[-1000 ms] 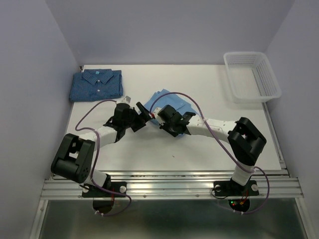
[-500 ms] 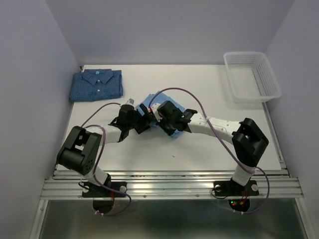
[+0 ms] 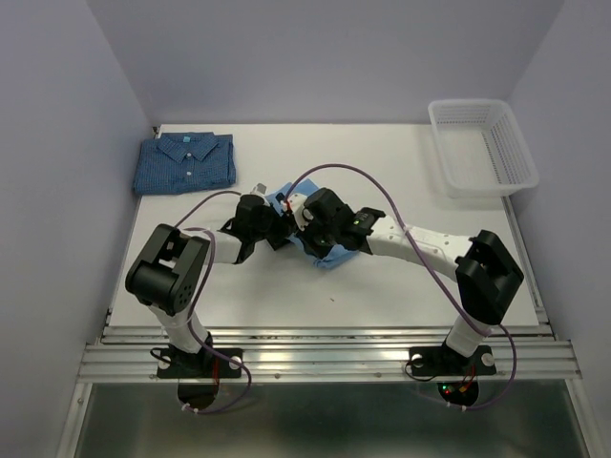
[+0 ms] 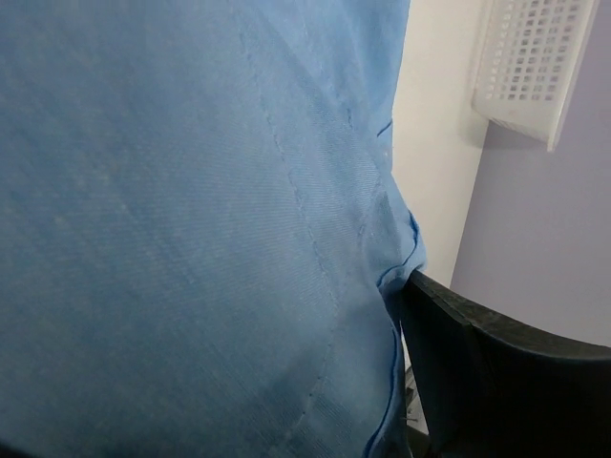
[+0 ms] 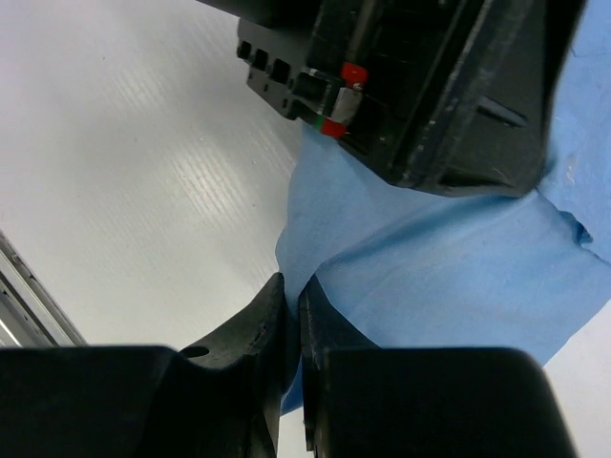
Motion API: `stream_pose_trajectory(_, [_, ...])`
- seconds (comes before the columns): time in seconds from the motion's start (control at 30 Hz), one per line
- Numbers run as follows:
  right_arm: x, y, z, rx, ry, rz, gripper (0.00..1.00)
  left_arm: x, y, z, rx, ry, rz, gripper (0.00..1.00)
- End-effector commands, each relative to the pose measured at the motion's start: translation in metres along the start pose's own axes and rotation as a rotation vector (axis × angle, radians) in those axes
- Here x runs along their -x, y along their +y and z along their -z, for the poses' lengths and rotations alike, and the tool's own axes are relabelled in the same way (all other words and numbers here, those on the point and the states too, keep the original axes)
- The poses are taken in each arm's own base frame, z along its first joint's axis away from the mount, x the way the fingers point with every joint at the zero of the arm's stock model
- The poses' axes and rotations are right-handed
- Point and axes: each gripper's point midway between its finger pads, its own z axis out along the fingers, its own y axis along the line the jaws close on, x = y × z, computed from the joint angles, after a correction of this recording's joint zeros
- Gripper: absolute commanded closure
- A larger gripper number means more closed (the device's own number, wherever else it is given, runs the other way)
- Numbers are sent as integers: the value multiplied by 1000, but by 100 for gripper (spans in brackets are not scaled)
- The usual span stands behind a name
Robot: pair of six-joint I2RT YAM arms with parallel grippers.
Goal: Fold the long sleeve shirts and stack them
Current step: Neatly place the folded shirt to the corner
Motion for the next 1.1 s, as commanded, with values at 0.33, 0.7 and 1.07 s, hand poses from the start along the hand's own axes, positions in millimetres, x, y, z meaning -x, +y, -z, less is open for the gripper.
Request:
stream_pose_trajectory(0.33, [24,5,14,13,-119,13,90,11,-44,-14,-132,0,-108,100])
stream_pose_trajectory(0.7, [45,-25,78,-216,-289,-154,0,103,-74,19,135,-214,-518,100])
stream_pose_trajectory(1.07, [13,-131,166,-610,-448,-411,0,247,-123,84,638,-445,-1152,100])
